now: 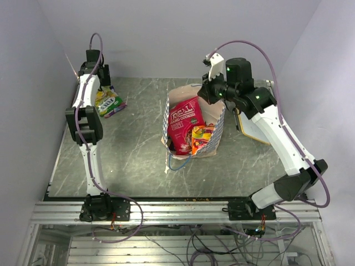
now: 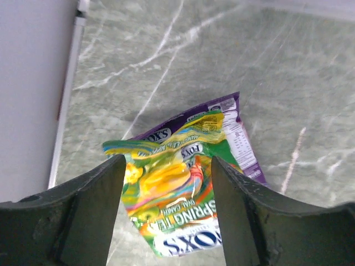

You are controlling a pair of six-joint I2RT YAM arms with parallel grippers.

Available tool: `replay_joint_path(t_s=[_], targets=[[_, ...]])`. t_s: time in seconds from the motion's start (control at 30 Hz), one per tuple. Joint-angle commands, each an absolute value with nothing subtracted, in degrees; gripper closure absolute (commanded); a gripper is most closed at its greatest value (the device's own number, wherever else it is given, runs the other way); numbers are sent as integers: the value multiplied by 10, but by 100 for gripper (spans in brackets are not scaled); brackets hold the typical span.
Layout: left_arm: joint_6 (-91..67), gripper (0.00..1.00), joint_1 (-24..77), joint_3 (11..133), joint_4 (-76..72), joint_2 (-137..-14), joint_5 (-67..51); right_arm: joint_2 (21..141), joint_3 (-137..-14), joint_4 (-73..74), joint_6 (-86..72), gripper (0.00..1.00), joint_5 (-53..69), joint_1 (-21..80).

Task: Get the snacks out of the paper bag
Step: Place the snack at the center of the board, then take out the snack from the paper bag.

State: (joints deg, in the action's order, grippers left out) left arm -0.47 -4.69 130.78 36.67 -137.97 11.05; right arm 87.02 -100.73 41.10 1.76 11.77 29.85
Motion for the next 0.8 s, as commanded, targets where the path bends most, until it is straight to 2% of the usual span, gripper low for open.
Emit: replay_joint_path(t_s=[0.0, 0.03, 0.1, 0.23, 0.5, 0.63, 0.77], targets=[[-88, 26, -40, 1348, 392, -1280, 124, 831, -961, 348, -10, 100, 144, 300], [-117, 26, -41, 1337, 389, -1263, 89, 829, -961, 344, -12, 100, 153, 300], [-171, 20, -36, 1309, 385, -1225, 38, 825, -963, 341, -17, 100, 160, 300], [-241, 20, -20, 1197, 356, -1122, -36, 804, -928, 304, -39, 100, 163, 299], [-277, 19, 30, 983, 344, -882, -151, 786, -930, 306, -41, 100, 200, 300], [-304, 18, 45, 862, 326, -741, -209, 776, -902, 256, -58, 100, 279, 303], [-277, 19, 104, 823, 320, -647, -257, 760, -871, 219, -73, 100, 324, 313]])
